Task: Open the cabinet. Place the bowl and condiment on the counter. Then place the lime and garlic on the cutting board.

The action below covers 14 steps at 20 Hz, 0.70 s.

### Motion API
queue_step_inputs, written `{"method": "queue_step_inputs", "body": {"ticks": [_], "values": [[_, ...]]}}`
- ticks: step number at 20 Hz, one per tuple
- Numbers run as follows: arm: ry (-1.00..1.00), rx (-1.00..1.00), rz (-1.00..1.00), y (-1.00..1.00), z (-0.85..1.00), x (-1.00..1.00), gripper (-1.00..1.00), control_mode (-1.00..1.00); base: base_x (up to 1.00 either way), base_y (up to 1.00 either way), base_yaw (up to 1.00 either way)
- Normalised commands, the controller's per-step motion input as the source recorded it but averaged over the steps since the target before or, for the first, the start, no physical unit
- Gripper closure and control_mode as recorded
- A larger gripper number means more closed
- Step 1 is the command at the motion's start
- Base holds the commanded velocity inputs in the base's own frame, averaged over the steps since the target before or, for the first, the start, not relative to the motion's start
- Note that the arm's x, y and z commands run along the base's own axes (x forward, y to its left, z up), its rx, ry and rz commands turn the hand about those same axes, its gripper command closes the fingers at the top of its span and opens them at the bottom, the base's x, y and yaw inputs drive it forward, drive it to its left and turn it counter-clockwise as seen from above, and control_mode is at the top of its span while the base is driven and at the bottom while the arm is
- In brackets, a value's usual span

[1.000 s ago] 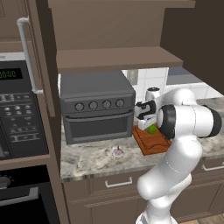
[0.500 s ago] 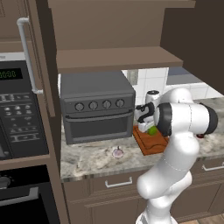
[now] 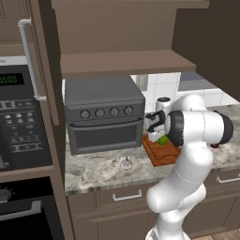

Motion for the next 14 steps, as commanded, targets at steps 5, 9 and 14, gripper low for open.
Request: {"method": "queue_step_inputs", "body": {"ticks": [5,9,14], "values": [[0.0,0.0,0.14,-0.28,0.0,0.0,-1.0,-1.0,0.0,0.0,0.0],[-0.01,0.0,0.12,-0.18,0.1,0.0,-1.0,-1.0,0.0,0.0,0.0],[0.0,0.01,0.12,-0.01,0.71,-0.05,-1.0,-1.0,0.0,0.0,0.0]]}}
